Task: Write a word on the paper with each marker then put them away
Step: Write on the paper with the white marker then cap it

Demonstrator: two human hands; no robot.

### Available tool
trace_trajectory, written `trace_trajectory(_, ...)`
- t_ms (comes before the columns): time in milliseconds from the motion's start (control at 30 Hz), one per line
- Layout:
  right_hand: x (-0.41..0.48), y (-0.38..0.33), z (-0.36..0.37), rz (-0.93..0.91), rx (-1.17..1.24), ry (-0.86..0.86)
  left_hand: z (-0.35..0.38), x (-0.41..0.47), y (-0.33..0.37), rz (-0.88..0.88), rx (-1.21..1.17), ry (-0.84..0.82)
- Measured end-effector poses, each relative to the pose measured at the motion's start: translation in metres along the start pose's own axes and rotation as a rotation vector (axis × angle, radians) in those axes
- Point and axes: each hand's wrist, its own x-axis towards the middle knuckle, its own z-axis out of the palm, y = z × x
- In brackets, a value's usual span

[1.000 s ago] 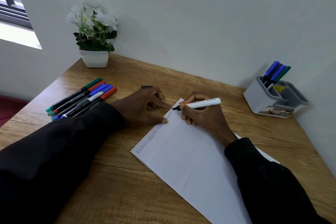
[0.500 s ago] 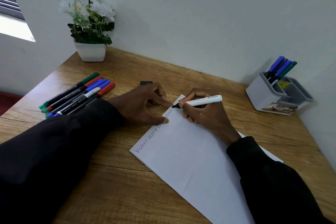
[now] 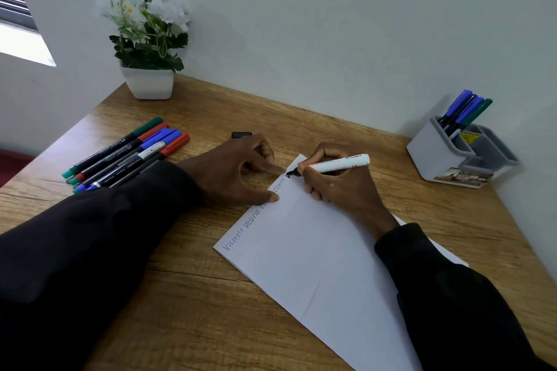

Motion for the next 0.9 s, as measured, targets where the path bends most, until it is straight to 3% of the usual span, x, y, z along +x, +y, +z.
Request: trace_trajectory(900,0.002,0.005,-0.001,0.036,-0.002,0.051,0.001,0.001,-0.008,0.040,0.006,0.006)
